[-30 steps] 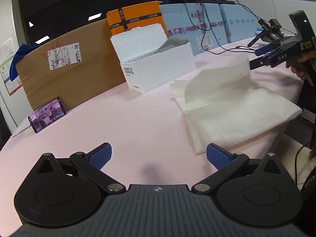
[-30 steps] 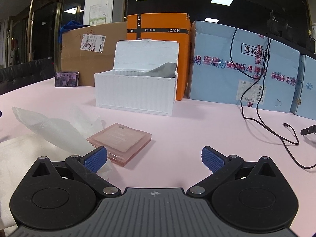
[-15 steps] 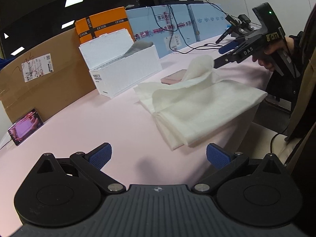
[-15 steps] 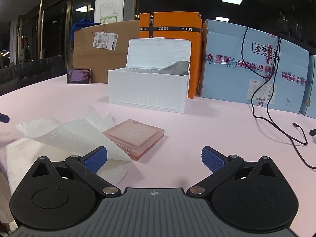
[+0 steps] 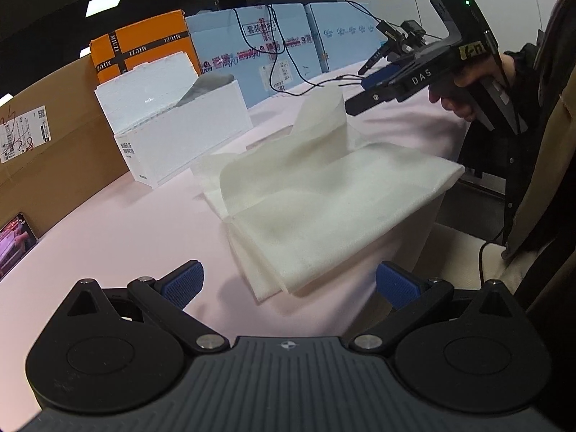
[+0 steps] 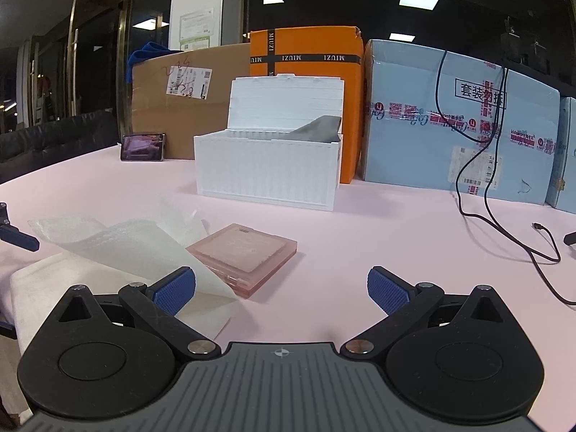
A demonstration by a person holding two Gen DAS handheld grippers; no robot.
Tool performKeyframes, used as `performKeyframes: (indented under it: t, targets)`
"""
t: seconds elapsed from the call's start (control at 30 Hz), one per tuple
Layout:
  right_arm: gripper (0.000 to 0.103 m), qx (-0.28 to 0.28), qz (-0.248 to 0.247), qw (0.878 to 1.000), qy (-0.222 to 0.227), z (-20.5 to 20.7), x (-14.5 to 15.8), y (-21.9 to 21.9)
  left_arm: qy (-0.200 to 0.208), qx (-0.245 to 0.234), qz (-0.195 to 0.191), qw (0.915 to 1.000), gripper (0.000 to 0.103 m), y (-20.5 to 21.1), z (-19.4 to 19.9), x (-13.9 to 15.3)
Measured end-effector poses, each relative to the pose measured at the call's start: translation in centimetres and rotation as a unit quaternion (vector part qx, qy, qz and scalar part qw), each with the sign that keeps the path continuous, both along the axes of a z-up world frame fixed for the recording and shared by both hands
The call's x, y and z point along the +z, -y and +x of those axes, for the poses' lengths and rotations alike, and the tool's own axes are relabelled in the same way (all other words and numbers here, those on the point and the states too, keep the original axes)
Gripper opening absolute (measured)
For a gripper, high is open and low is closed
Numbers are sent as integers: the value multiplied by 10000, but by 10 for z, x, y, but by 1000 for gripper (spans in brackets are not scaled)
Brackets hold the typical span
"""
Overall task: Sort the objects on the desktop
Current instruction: 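Reach both tools toward the white cloth beside the pink pad, then grasp the white cloth edge with the right tool while the left tool approaches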
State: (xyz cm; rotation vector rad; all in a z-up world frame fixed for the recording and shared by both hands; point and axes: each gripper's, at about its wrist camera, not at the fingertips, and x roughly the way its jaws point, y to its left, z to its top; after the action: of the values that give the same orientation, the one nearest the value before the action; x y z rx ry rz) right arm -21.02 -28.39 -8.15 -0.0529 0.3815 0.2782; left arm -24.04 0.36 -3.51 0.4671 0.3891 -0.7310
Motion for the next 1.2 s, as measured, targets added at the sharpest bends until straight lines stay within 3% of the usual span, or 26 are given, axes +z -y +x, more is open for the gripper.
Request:
performKeyframes:
  t: [0.33, 0.43, 0.6, 0.77, 0.93, 1.07, 1.2]
  targets:
    - [103, -131, 256, 9996, 80, 0, 1, 12, 199, 75, -480, 9986, 103, 4, 24, 12]
    - [103, -160, 425, 9989, 126, -1, 2, 18, 348, 314, -777, 9959, 103, 5, 38, 18]
    - [103, -165, 626, 9979, 99, -1, 4, 29, 160, 551, -1156, 9916, 103, 13, 62, 27]
    - [103, 91, 368, 9993, -36, -5, 4, 30, -22, 856, -1364, 9869, 103, 19, 80, 35]
    - [103, 662, -226, 9972, -281, -10, -2, 20, -283, 1370, -1692, 9756, 103, 16, 101, 41]
    - [103, 1727, -417, 9832, -421, -18, -7, 9, -449, 1570, -1839, 9693, 103, 15, 112, 44]
    - [103, 1968, -939, 9748, -475, -13, -12, -11, -478, 1497, -1832, 9704, 103, 18, 112, 44]
